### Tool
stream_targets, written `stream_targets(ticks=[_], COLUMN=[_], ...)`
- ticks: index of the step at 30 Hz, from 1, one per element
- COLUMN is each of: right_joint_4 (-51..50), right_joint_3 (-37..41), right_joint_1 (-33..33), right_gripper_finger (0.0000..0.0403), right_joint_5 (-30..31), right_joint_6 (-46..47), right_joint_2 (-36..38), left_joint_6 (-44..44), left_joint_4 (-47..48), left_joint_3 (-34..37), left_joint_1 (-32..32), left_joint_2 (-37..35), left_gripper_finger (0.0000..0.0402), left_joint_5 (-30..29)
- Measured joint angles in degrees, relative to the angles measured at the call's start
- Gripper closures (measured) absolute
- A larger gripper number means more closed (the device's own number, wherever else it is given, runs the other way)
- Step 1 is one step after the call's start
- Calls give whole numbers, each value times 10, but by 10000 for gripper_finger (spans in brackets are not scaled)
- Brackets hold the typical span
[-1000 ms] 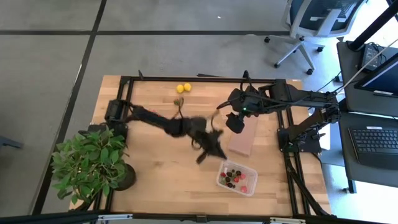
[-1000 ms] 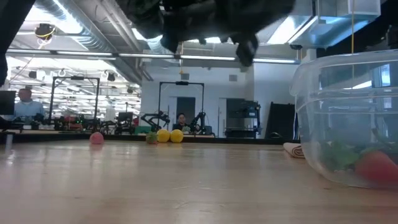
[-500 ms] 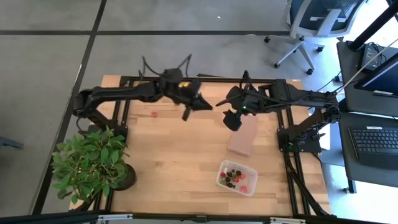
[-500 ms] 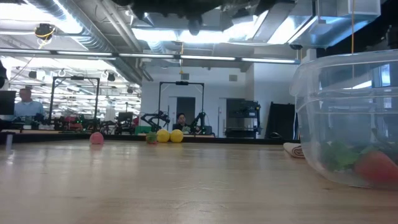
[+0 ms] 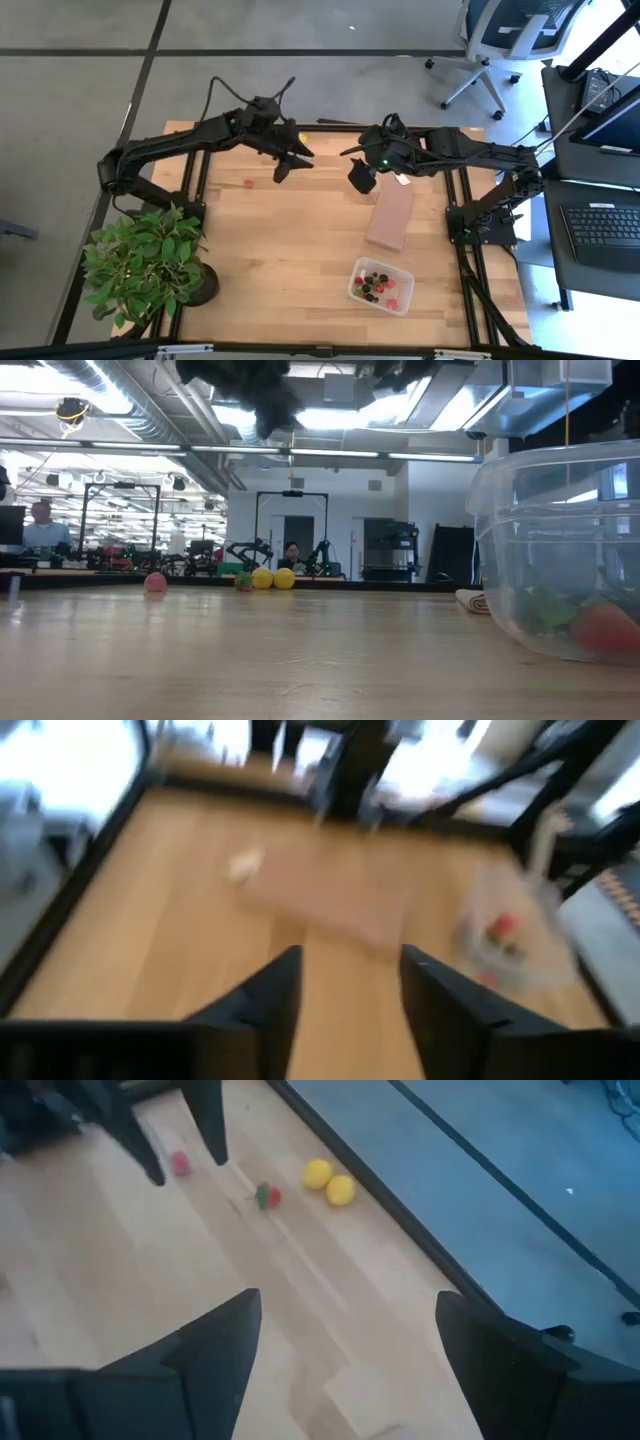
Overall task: Pick and placing Produce into tupperware
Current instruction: Put the peach into the transparent container
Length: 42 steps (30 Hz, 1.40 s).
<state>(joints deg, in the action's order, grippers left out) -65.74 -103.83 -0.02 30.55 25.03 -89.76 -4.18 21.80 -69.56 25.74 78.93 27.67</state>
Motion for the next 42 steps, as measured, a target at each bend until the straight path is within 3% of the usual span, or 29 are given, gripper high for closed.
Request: stream_targets(ticks=[3,5,9,15,21,31,39,42], right_joint_4=[3,4,4,4,6,12,4,5], right_joint_3=[0,0,0,0,0,0,0,0], right_joint_1=[-15,-26,-39,-43,-44,-44,-44,-44], right_gripper_finger=[102,102,102,102,102,102,102,102], right_joint_5=[0,0,0,-2,-2,-2,-2,-2], right_joint_6=[-13,-17,-30,-58,-74,-76,-84,-90], right_joint_2=[-9,-18,-39,-81,-92,-88,-88,-88], left_joint_6=[-5,-5,9,69,126,183,191,200], left_joint_4=[83,131,189,292,406,425,392,358], left_joint_3=[0,0,1,-1,1,3,81,113], left_joint_1=[13,18,18,24,48,94,119,126], left_joint_2=[1,2,4,23,73,166,170,170], left_gripper_finger=[182,149,106,91,104,121,131,134], left_joint_5=[-40,-97,-188,-215,-365,-338,-322,-290])
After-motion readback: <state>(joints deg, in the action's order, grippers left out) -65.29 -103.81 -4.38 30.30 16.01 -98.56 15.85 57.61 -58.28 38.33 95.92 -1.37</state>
